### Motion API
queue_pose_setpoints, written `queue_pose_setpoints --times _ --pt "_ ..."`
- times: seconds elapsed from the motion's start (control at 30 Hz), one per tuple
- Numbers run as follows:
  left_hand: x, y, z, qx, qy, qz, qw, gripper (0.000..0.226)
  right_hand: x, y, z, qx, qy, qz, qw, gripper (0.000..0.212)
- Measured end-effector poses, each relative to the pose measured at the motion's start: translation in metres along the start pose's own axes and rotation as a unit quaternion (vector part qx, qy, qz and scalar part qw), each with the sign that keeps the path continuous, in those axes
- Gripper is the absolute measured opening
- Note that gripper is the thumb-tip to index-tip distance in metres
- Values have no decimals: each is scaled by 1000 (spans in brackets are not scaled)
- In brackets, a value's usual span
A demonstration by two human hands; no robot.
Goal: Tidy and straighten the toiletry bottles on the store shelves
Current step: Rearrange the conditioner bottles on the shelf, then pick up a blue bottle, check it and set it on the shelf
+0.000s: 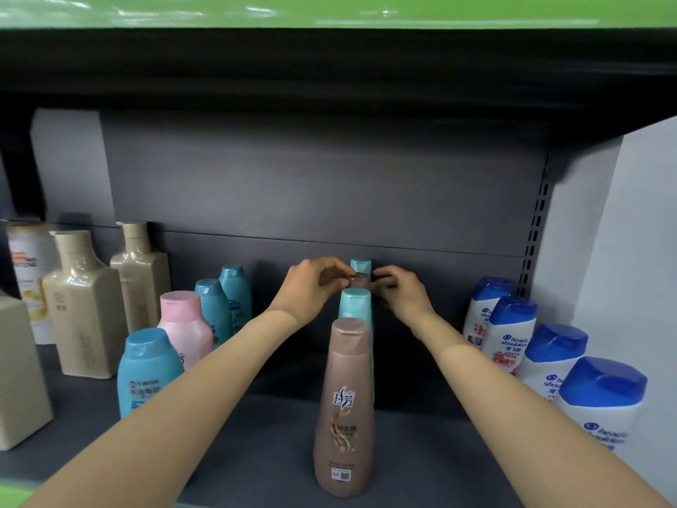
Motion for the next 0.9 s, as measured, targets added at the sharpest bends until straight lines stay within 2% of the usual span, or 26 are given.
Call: queue_pose_setpoints --times 0.17,0.3,0.57,0.7,0.9 --pt "-6 2 19 -30 -38 17 999 21 34 9 19 -24 5 50 998 20" --pt "-19 2 45 -44 -59 10 997 16 76 25 29 -29 -17 79 996 14" --pt "-47 17 135 -57 -72 -70 993 13 171 74 15 22 -33 80 996 16" --pt "-27 38 178 -79 -54 -41 995 9 192 111 -17 63 -37 69 995 18" --pt "26 66 222 -62 -47 33 996 11 191 169 -59 66 -13 51 996 14"
Point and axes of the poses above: each hand's wrist, its own y-axis away from the middle knuckle, its own z-axis out of the back of the hand, x = y × z, the point moved 9 cm from there along -y, towards the middle knuckle, and after that the axes turned 15 degrees about -x, right-handed, at the moved point
